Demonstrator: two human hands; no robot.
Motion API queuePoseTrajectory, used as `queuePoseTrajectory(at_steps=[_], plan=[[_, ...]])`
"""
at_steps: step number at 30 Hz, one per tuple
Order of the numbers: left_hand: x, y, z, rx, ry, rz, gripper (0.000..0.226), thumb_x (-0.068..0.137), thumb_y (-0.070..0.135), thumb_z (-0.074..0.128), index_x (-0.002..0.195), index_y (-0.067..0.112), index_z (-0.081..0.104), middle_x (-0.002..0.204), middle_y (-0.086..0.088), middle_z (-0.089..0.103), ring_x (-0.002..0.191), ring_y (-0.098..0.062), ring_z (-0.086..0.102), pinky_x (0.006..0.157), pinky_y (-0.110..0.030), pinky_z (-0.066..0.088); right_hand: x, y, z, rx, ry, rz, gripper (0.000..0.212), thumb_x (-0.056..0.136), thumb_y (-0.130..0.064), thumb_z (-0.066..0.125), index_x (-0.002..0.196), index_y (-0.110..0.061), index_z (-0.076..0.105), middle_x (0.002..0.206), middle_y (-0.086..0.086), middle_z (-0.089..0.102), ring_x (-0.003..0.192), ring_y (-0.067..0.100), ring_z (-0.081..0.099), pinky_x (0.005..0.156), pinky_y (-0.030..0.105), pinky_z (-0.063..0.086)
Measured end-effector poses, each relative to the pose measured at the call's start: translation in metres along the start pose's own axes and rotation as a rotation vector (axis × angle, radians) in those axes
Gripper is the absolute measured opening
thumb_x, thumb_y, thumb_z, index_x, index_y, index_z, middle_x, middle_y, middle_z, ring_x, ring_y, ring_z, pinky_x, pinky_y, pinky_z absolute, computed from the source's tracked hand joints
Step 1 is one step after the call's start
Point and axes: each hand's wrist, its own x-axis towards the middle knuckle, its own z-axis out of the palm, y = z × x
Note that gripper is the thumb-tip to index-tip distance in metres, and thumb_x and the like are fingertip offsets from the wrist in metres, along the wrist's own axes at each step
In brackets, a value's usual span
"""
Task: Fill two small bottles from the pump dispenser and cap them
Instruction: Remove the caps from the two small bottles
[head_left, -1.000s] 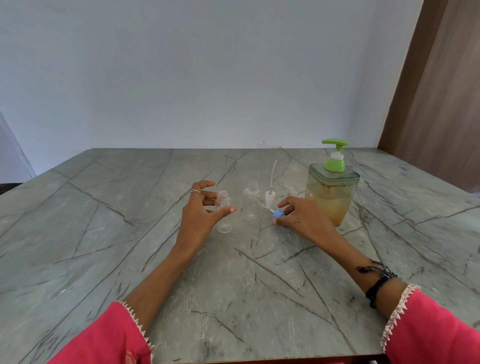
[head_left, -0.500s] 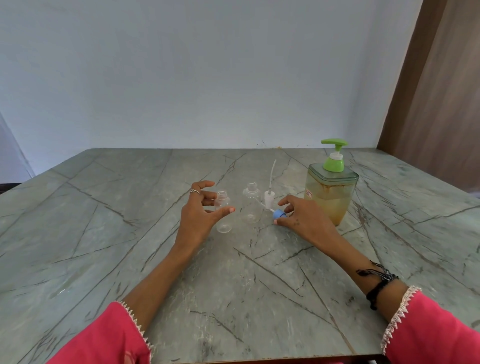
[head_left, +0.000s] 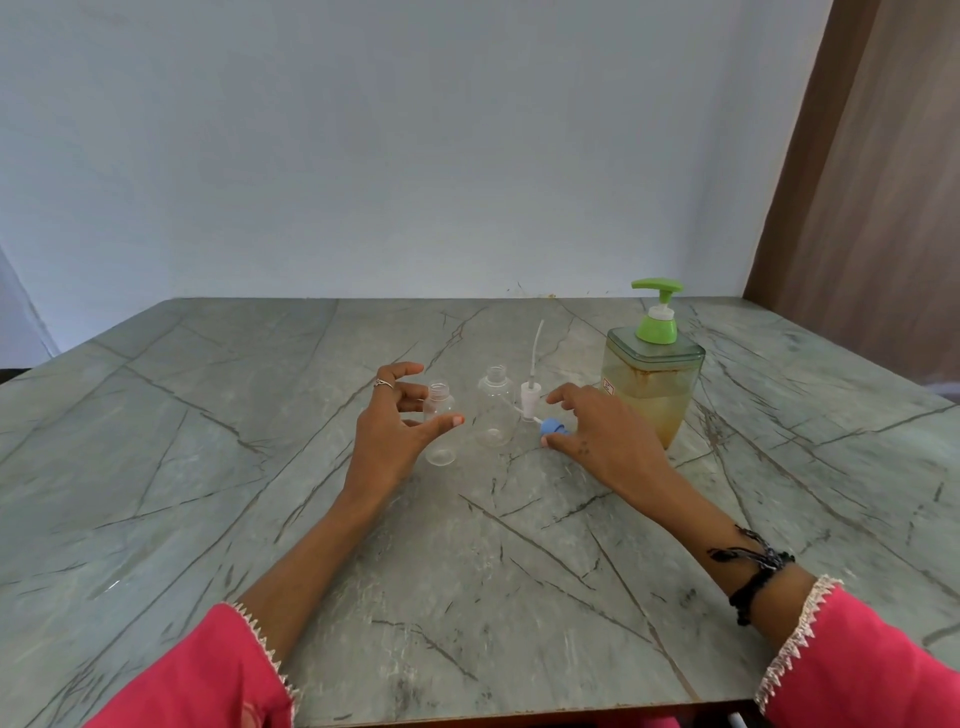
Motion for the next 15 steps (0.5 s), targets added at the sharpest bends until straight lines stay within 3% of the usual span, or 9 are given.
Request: queuePoseTrajectory(at_steps=[6, 15], plan=[[-0.002, 0.003, 0.001, -0.013, -0.013, 0.008, 0.061, 0.068, 0.023, 0.079, 0.115, 0.027, 0.041, 0.102, 0.002, 0.055, 0.091, -0.013, 0.056, 0.068, -0.009, 0.041, -0.002, -0.002, -0.004, 0.019, 0.071, -0.052, 0.037, 0.09, -0.031, 0.062, 0.125, -0.022, 0.054, 0.12, -0.001, 0.062, 0.105, 0.015, 0.058, 0.081, 0.027, 0.045], [-0.003, 0.004, 0.006, -0.035, -0.091, 0.04, 0.065, 0.064, 0.027, 0.08, 0.118, 0.027, 0.043, 0.104, -0.005, 0.06, 0.093, -0.018, 0.06, 0.074, -0.016, 0.048, -0.01, -0.017, -0.012, 0.261, 0.156, -0.074, 0.021, 0.09, -0.033, 0.063, 0.108, -0.022, 0.065, 0.098, -0.005, 0.07, 0.087, 0.007, 0.063, 0.076, 0.025, 0.05]])
